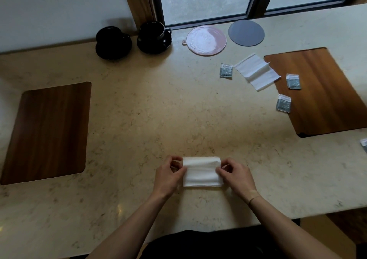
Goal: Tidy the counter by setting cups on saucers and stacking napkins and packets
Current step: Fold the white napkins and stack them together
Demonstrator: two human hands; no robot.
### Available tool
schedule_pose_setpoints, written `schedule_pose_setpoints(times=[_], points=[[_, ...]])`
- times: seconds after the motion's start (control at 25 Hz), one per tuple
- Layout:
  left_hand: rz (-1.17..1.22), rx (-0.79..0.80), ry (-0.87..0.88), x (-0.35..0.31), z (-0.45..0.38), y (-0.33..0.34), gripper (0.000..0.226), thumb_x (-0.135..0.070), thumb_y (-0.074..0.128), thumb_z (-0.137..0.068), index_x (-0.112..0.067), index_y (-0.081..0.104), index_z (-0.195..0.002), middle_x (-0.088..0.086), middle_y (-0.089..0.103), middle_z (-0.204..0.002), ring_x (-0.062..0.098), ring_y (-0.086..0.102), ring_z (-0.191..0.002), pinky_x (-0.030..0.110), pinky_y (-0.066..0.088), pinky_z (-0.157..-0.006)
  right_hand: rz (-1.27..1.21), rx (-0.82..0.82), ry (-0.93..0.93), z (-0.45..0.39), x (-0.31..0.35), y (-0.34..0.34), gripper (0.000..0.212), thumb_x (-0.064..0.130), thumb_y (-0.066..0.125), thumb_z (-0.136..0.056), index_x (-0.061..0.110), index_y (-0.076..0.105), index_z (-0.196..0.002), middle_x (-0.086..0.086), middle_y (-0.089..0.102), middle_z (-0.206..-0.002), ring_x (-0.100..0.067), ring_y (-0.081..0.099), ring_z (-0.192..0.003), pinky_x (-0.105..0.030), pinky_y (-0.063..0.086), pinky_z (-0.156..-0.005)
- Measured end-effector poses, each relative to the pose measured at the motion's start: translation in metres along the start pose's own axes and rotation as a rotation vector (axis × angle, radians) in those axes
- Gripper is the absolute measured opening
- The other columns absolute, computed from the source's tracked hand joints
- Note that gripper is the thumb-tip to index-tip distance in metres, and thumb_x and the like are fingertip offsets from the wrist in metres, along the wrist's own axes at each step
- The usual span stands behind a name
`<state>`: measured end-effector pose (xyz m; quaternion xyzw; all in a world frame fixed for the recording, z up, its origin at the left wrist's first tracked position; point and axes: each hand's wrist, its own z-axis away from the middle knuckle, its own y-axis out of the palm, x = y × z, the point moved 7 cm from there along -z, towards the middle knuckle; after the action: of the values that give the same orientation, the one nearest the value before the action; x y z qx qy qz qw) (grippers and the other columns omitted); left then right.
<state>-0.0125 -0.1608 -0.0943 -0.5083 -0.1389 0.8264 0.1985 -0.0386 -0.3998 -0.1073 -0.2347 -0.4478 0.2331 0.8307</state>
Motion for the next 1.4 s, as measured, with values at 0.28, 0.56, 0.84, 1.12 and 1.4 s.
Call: schedule_pose_setpoints(times=[0.28,0.56,0.84,1.12,1.4], points=[[-0.08,0.016,0.014,0.0002,-0.0049,0.0013,0.023,-0.018,0.071,-0.083,-0.023,0.062,-0.104,-0.008,0.065,-0.088,0.007,0.062,-0.081,0.025,0.056,-0.069,0.108,-0.001,0.013,-0.0036,-0.0002,0.0014,0.009,0.042,0.066,-0.083,0.033,0.063,-0.085,0.012,0.069,-0.08,-0.009,0.065,-0.074,-0.035,0.058,-0.069],[-0.129,0.012,0.014,-0.0003,-0.0084,0.0022,0.024,-0.019,0.072,-0.081,-0.024,0.062,-0.102,-0.01,0.065,-0.084,0.005,0.062,-0.079,0.032,0.057,-0.074,0.152,0.013,0.023,-0.0054,-0.0013,0.001,0.011,0.04,0.068,-0.079,0.031,0.063,-0.079,0.01,0.068,-0.074,-0.008,0.064,-0.071,-0.033,0.056,-0.066],[-0.153,0.0,0.037,-0.0001,-0.0083,0.0029,0.025,-0.017,0.073,-0.078,-0.025,0.063,-0.099,-0.01,0.066,-0.08,0.004,0.063,-0.075,0.034,0.058,-0.072,0.144,0.015,0.051,-0.0087,-0.0037,0.0002,0.013,0.039,0.069,-0.077,0.029,0.061,-0.074,0.01,0.067,-0.069,-0.008,0.064,-0.066,-0.034,0.057,-0.064],[-0.182,-0.014,0.049,0.0012,-0.0088,0.0037,0.025,-0.018,0.073,-0.077,-0.026,0.063,-0.099,-0.011,0.065,-0.079,0.005,0.063,-0.074,0.035,0.057,-0.073,0.092,-0.02,0.055,-0.0084,-0.0049,-0.0018,0.018,0.034,0.074,-0.075,0.025,0.059,-0.077,0.008,0.064,-0.07,-0.011,0.062,-0.069,-0.032,0.052,-0.066],[-0.304,-0.027,0.066,-0.0041,-0.0072,0.0053,0.034,-0.027,0.071,-0.08,-0.028,0.055,-0.11,-0.011,0.061,-0.079,0.005,0.06,-0.072,0.031,0.055,-0.065,0.103,-0.006,0.053,-0.0093,-0.0038,-0.0015,0.025,0.036,0.073,-0.074,0.027,0.054,-0.087,0.009,0.061,-0.076,-0.013,0.061,-0.073,-0.032,0.05,-0.066]])
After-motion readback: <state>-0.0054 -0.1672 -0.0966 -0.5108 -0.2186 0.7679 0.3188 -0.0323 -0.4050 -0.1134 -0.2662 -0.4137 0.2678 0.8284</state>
